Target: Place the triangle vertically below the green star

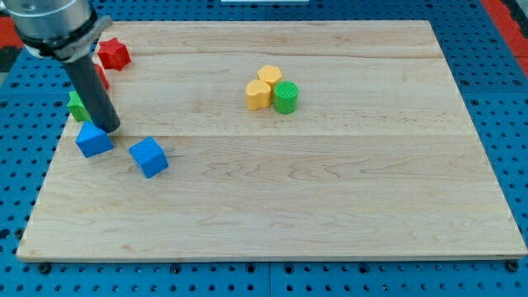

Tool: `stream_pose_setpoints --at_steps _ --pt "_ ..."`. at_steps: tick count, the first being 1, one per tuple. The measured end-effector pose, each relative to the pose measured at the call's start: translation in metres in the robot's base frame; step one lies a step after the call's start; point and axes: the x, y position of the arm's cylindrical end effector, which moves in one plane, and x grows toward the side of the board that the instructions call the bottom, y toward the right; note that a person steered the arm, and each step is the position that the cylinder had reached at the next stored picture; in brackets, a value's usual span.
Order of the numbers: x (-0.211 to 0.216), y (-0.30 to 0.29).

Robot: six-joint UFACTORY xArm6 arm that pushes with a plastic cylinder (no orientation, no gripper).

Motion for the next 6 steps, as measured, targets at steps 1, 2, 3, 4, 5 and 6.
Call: stream_pose_setpoints --at_steps 1,2,3,4,5,6 --pt "0.016 0.016" --pt "-0.040 0.009" --pt "-0.040 0.012" --pt "-0.004 0.010" --pt "0.000 -0.038" --pt "0.009 -0.069"
